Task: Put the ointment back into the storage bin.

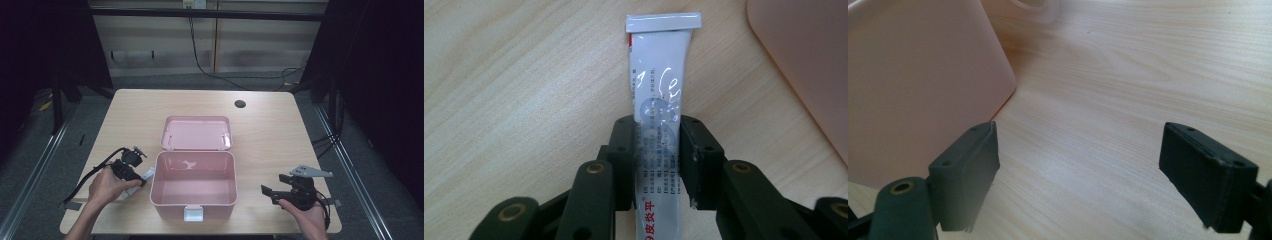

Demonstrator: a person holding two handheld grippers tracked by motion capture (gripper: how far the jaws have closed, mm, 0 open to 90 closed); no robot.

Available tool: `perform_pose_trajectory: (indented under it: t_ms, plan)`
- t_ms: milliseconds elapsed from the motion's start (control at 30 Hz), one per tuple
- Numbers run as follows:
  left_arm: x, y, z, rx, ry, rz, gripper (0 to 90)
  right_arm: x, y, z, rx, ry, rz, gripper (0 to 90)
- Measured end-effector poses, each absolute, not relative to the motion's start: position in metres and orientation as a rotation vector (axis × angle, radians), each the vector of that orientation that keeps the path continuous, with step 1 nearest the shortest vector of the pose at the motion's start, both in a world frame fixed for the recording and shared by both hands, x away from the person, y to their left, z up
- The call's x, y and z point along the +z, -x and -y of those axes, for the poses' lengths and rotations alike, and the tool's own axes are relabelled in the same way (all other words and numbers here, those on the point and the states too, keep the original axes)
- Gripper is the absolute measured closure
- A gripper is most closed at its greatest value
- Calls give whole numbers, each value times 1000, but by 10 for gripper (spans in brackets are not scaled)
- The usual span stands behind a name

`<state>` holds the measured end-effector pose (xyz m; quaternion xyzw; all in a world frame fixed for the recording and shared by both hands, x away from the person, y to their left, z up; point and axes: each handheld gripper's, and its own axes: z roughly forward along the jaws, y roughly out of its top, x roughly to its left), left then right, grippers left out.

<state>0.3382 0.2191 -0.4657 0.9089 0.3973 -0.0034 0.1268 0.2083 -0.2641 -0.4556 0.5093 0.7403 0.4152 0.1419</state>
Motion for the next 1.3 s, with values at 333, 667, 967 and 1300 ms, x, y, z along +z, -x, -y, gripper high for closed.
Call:
perform_pose_trajectory:
  t_ms: [333,667,967,1300]
  plan:
    - [-465,-337,-215,10,-2697,-1109,706,-456,-209,264,1195,-1474,-2144,159]
    - [-461,-339,-223,2,-2712,-1137,709,-457,-210,264,1197,-1482,-2144,159]
    - [-449,-334,-232,-46,-2723,-1093,708,-457,-209,264,1196,-1483,-2147,159]
    - [-439,-327,-235,-96,-2765,-1034,708,-457,-210,264,1198,-1487,-2148,158]
